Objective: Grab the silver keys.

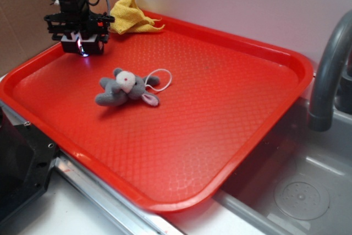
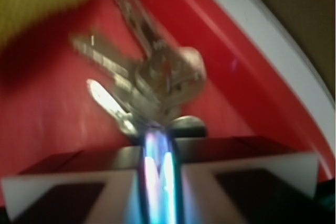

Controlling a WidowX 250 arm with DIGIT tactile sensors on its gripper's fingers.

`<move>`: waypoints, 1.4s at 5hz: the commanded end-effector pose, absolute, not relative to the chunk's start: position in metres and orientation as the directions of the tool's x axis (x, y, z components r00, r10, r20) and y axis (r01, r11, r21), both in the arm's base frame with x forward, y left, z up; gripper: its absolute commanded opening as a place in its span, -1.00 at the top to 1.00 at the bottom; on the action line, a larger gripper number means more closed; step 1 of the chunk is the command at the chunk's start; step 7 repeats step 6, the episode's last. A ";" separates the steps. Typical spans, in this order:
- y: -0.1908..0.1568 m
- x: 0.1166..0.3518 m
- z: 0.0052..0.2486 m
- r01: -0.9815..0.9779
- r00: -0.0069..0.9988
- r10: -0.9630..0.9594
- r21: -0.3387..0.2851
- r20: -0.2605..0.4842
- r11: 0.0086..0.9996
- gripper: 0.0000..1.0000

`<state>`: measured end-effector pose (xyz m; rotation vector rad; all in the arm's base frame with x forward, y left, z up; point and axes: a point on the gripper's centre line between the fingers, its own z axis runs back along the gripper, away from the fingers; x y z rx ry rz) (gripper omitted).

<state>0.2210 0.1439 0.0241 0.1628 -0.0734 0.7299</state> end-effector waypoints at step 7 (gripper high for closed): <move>0.010 0.215 0.218 -0.288 0.943 0.289 -0.028 0.164 0.957 1.00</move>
